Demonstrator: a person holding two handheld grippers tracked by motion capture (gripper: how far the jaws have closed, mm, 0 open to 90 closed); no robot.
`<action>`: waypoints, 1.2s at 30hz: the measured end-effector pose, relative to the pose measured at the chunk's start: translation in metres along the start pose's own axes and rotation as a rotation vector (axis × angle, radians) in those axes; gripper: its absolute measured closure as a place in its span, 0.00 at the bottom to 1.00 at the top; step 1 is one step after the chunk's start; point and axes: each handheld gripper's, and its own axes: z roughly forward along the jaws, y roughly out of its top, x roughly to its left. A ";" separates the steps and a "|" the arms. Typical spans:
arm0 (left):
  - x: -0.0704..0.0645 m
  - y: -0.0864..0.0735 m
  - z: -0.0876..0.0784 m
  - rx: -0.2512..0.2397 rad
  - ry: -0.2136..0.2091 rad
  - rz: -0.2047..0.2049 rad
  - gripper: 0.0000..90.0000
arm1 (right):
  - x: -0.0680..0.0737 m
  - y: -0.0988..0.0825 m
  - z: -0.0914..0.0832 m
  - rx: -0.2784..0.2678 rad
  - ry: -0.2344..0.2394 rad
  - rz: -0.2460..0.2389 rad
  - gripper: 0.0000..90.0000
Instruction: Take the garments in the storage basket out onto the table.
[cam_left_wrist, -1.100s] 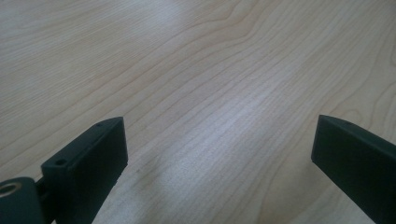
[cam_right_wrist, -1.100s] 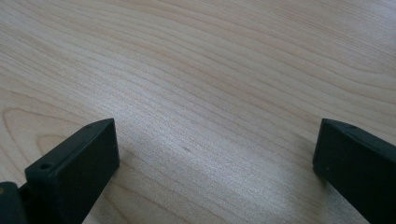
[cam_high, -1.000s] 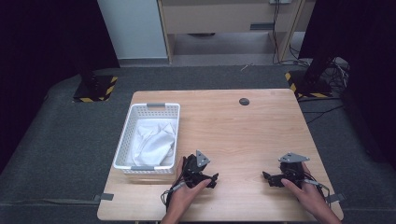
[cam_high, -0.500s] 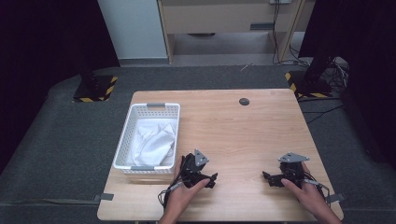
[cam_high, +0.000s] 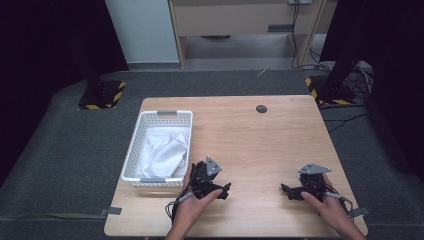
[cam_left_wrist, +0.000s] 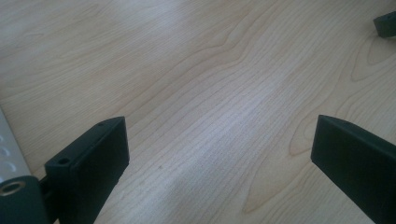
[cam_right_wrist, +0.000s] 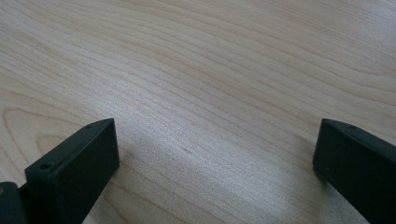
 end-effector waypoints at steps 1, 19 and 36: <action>0.000 0.000 -0.001 -0.001 0.001 -0.001 0.05 | 0.000 0.000 0.000 0.000 0.000 0.000 0.00; 0.004 0.003 -0.011 -0.002 0.001 -0.004 0.04 | 0.000 0.000 0.000 0.000 0.000 0.000 0.00; 0.011 0.008 -0.029 -0.023 0.019 0.001 0.04 | 0.000 0.000 0.000 0.000 0.000 0.000 0.00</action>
